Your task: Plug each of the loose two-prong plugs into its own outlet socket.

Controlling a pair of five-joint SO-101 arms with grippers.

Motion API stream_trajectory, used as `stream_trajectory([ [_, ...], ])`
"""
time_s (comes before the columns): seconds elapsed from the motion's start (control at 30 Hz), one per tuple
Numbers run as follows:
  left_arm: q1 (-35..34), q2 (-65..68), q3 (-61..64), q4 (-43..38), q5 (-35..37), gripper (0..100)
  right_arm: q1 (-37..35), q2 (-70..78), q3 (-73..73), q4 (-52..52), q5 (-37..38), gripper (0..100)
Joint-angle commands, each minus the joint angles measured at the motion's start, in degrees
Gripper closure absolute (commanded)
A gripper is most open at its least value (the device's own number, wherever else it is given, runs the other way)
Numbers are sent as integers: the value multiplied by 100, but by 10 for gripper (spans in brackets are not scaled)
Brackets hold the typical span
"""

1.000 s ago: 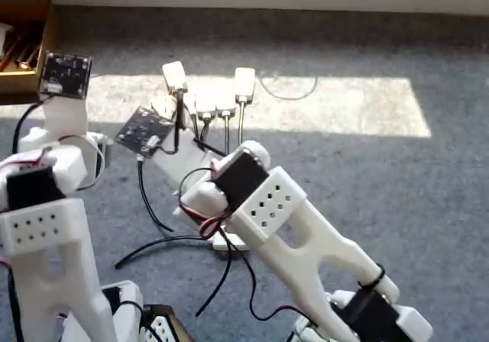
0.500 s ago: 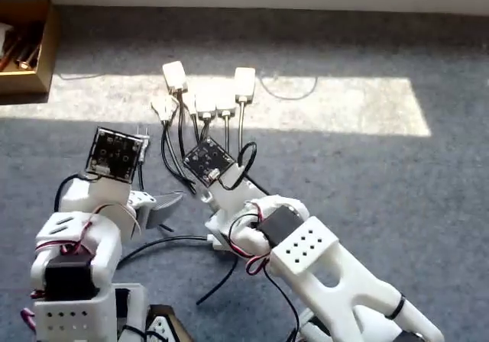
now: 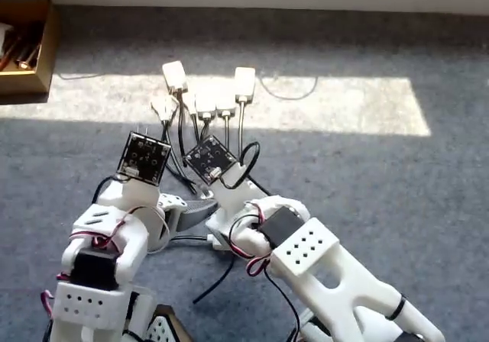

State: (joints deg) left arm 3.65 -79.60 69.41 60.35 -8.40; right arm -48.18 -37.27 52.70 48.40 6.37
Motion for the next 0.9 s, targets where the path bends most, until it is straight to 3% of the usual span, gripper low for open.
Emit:
stream_trajectory([
  [0.0, -22, -40, 549, -747, 26, 571, -215, -215, -92, 215, -70, 993],
  [0.3, -365, -40, 804, -1134, -105, 572, -268, -699, -796, 1138, 53, 993],
  [0.53, -365, -40, 804, -1108, -105, 572, -101, -725, -2404, 2396, 211, 993],
  [0.87, -330, -40, 804, -1099, -105, 572, 251, 4, -2879, 2765, 211, 993],
])
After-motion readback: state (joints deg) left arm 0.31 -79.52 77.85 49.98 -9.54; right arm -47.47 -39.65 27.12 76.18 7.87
